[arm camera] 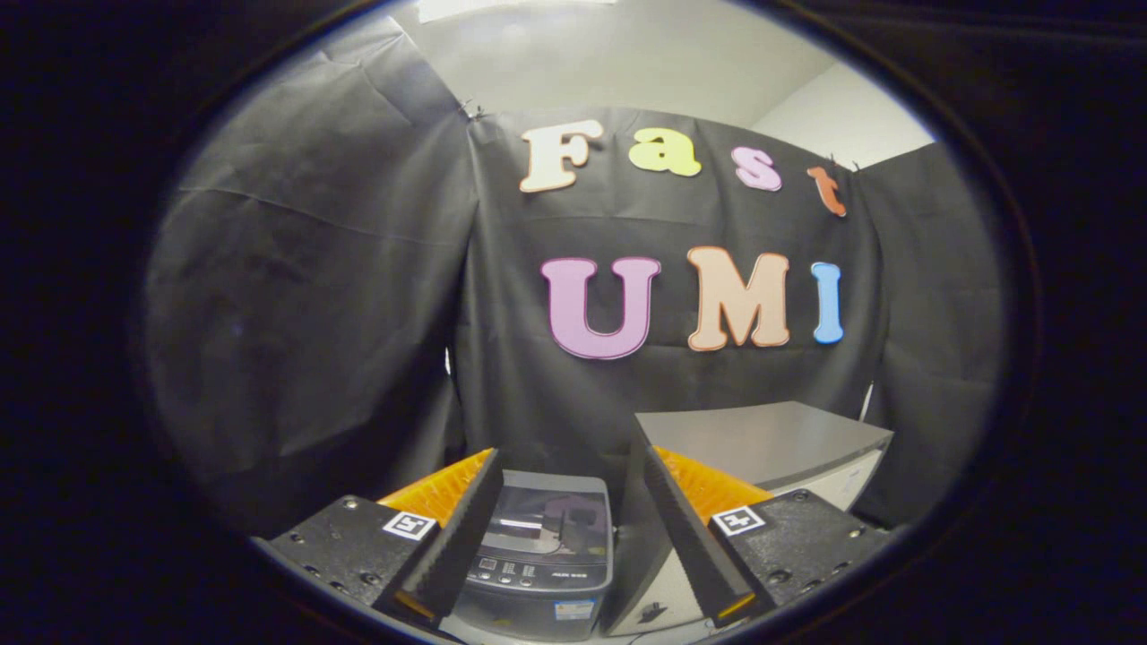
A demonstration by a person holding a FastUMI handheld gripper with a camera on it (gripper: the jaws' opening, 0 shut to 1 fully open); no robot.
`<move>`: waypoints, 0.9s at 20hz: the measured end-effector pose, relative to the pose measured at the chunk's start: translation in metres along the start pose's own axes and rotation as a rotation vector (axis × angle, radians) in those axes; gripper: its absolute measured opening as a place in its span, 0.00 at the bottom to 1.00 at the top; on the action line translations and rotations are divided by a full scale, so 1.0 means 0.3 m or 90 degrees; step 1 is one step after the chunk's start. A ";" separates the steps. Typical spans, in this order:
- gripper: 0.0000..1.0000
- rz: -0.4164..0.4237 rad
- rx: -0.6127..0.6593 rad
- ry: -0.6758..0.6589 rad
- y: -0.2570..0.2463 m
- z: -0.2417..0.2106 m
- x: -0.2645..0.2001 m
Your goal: Put the clothes into the washing machine and then close the washing machine lid.
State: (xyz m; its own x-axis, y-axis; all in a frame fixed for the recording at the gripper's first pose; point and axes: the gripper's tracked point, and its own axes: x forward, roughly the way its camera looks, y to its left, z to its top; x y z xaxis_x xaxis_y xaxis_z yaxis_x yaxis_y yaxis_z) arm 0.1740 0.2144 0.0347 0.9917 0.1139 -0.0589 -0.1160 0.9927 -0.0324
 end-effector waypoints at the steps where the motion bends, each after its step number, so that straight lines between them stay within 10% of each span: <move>1: 0.96 0.001 0.002 0.000 -0.002 -0.013 -0.023; 18: 0.96 0.041 0.006 -0.021 0.050 -0.189 -0.289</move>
State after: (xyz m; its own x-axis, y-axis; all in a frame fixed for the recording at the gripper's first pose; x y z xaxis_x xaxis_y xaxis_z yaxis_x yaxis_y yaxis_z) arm 0.0831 0.2172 -0.0172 0.9835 0.1790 -0.0271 -0.1796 0.9836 -0.0195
